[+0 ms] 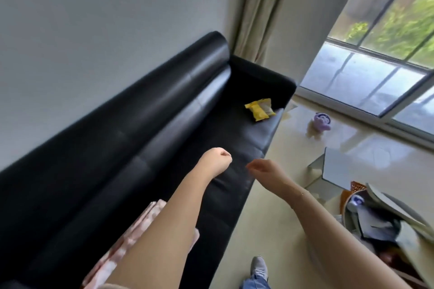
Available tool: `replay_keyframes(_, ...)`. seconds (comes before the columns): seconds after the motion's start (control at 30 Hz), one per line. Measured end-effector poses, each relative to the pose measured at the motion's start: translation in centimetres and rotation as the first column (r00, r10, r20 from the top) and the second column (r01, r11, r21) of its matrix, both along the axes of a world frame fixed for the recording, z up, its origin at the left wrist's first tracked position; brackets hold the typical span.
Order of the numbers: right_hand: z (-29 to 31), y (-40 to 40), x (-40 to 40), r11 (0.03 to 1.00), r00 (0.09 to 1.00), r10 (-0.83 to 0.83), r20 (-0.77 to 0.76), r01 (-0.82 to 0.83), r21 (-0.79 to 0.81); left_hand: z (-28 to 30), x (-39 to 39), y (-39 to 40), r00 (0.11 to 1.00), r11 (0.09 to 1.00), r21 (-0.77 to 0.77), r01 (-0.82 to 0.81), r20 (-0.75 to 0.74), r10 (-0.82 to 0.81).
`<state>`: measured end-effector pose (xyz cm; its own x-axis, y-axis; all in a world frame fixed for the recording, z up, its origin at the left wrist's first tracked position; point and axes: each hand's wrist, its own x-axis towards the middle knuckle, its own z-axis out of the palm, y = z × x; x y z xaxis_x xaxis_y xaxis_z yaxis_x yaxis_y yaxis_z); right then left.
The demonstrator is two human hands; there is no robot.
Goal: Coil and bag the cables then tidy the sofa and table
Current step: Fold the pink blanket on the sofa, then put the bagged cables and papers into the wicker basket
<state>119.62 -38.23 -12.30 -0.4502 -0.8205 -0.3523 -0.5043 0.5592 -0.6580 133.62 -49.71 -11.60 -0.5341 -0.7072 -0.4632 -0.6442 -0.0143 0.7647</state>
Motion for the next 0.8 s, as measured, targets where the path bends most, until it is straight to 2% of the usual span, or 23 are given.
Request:
replay_keyframes(0.23, 0.2, -1.3, -13.1, 0.994, 0.995, -0.092, 0.042, 0.094, -0.054, 0.6, -13.5, -2.2, 0.996, 0.996, -0.017, 0.085, 0.016, -0.085)
replay_keyframes(0.43, -0.1, -3.0, -27.6, 0.985, 0.978, -0.164, 0.130, 0.171, -0.037, 1.1, -29.1, -4.2, 0.996, 0.996, 0.007, 0.091, 0.021, -0.091)
replay_keyframes(0.8, -2.3, -10.4, -44.8, 0.968, 0.958, -0.247, 0.143, 0.250, -0.003, -2.2, -44.5, -13.1, 1.000, 0.998, 0.054, 0.011, 0.029, -0.013)
